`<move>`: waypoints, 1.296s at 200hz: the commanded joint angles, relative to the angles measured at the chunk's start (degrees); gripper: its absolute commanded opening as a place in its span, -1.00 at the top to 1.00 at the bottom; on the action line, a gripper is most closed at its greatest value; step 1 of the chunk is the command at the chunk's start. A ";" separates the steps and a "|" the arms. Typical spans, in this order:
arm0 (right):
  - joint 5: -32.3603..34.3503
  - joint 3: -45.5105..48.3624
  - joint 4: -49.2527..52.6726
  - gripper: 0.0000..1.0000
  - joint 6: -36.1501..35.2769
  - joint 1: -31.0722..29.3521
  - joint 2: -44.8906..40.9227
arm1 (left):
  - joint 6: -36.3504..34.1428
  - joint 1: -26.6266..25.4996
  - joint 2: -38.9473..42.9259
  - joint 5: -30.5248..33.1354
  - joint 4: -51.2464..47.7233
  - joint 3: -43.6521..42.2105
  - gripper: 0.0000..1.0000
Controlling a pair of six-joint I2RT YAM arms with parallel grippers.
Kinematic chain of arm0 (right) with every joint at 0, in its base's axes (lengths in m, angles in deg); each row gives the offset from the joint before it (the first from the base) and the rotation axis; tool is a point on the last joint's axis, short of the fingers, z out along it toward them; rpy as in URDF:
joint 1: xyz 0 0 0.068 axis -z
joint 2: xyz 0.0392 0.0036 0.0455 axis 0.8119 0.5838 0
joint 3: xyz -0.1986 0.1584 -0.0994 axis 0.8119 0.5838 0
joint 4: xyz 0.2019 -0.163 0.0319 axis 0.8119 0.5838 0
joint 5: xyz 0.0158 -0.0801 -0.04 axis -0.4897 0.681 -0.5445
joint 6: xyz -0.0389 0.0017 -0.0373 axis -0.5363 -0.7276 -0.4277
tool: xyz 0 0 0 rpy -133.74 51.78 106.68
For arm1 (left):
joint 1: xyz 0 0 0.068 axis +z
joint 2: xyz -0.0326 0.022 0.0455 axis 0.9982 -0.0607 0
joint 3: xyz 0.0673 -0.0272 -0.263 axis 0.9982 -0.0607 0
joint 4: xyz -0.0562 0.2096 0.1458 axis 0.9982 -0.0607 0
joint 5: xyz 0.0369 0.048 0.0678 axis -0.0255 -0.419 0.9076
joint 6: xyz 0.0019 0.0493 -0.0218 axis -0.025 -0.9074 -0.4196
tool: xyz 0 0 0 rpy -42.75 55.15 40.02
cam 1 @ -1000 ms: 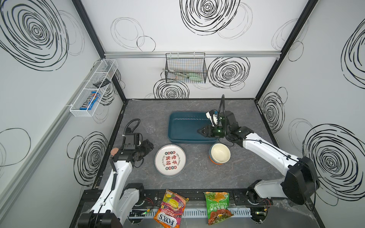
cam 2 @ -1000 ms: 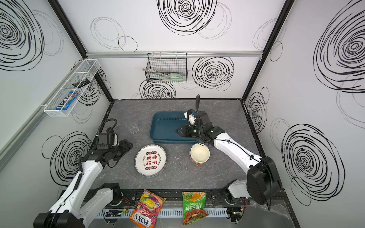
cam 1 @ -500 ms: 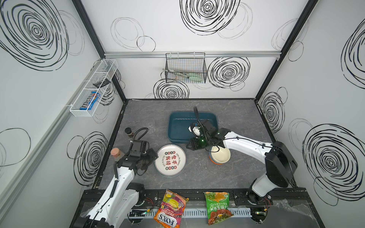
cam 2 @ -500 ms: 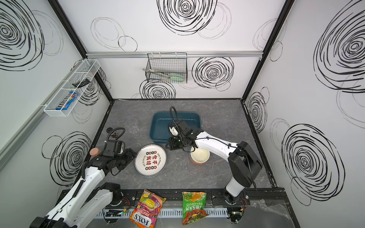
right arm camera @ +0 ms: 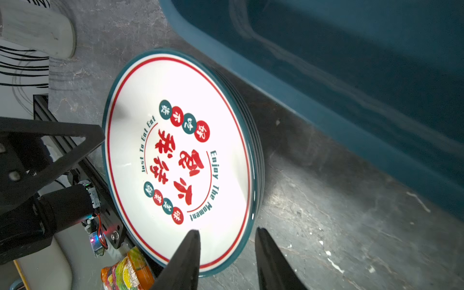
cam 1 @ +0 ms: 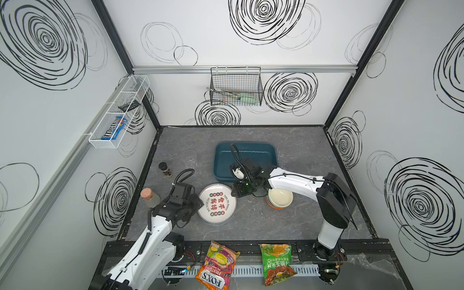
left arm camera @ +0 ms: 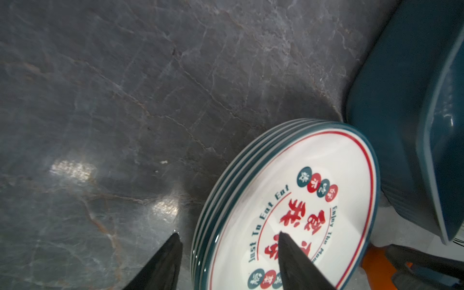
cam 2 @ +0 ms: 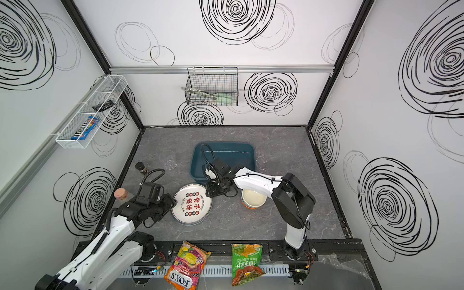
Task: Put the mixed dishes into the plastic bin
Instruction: 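Move the right gripper to the plate stack edge while the left gripper approaches it, then pinch the top plates' rim with the right gripper while the left gripper steadies the stack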
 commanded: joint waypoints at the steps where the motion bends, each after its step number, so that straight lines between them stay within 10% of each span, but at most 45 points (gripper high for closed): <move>1: 1.45 -2.02 1.59 0.15 -0.66 -0.33 1.20 | 1.54 -0.47 0.46 1.43 0.47 -0.80 -0.33; 259: -0.16 -5.10 1.21 0.23 -0.40 -1.72 5.91 | 2.74 -0.93 1.85 0.65 1.34 -2.62 -0.31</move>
